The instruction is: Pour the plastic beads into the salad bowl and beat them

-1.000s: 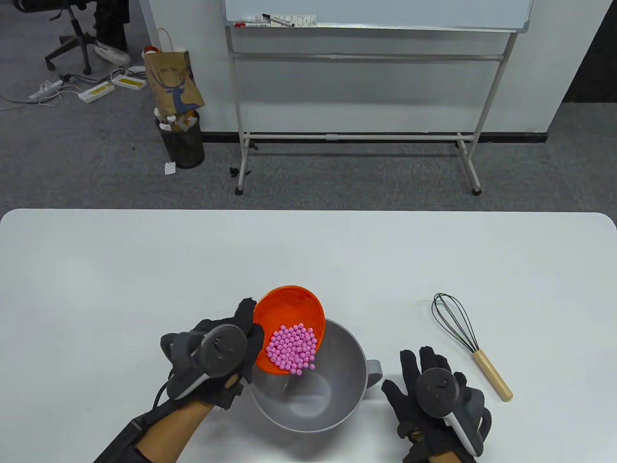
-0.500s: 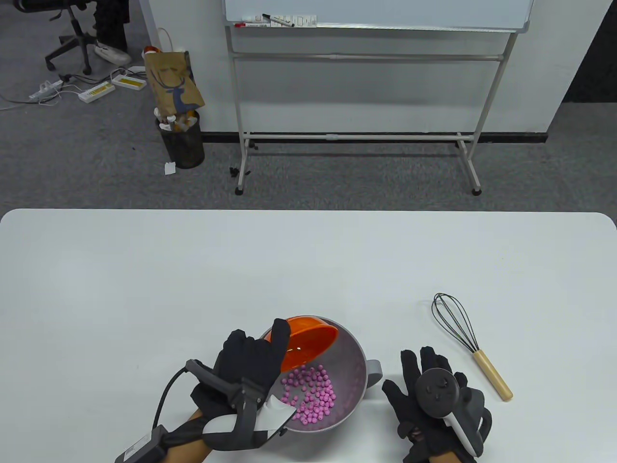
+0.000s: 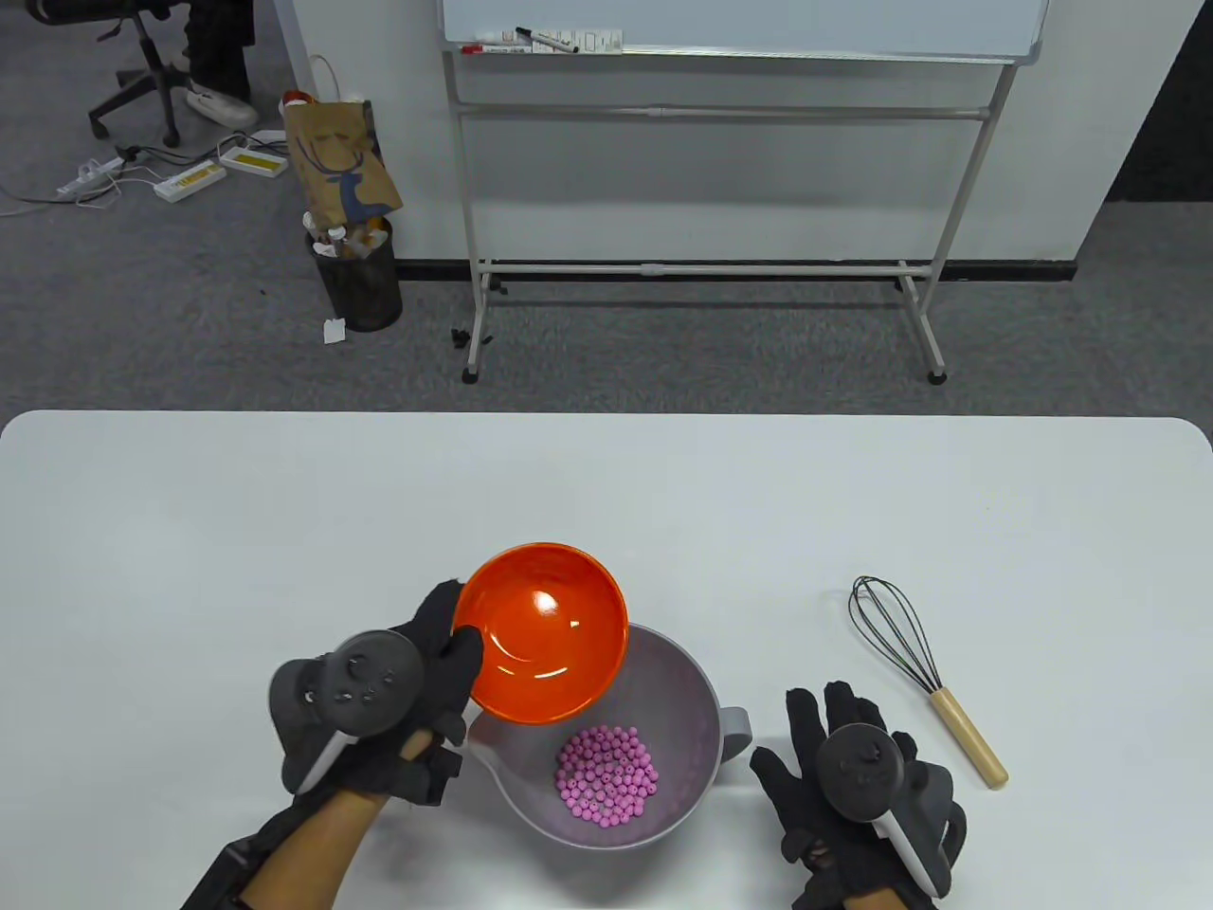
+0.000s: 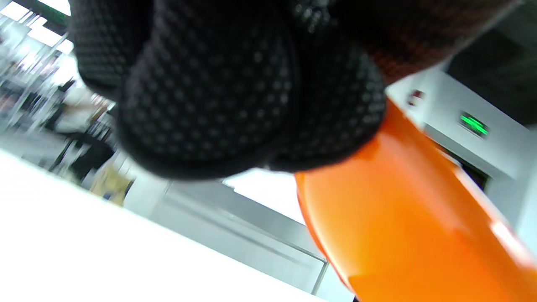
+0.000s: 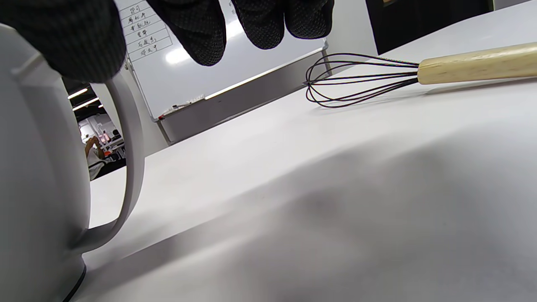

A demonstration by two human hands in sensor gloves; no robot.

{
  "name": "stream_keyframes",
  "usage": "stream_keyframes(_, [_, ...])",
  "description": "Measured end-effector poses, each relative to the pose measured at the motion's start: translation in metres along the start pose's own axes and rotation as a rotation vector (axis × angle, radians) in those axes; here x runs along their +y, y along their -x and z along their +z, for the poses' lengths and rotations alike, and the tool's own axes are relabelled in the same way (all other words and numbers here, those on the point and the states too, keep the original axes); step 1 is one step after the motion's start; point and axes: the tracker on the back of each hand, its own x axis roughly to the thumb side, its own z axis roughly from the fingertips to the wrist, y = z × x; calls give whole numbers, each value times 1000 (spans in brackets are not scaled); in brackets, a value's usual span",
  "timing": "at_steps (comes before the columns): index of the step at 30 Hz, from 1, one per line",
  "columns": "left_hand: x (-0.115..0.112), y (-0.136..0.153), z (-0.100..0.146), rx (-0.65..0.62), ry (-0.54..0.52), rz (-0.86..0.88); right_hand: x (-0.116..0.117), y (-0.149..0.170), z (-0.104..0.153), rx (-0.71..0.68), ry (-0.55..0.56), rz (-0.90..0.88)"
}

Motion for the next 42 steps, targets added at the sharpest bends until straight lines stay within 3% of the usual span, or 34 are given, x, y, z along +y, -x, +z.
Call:
stream_keyframes(5, [5,60,-4,208,97,234,1,0,0,3,-5,7])
stream_keyframes(10, [-11,117,6,334,104,238,1,-1,0,2,-9,0])
stream_keyframes(17, [-48,165,18,493,194,246,3,0,-1,6,-20,3])
stream_keyframes(25, [-75,182,20,574,308,288,3,0,-1,11,-17,12])
stream_keyframes(35, [-87,189,25,603,378,274,3,0,-1,14,-23,14])
stream_keyframes(38, [-79,181,26,570,321,178,2,0,-1,12,-19,11])
stream_keyframes(42, [-53,161,24,458,209,-120,2,0,-1,10,-16,5])
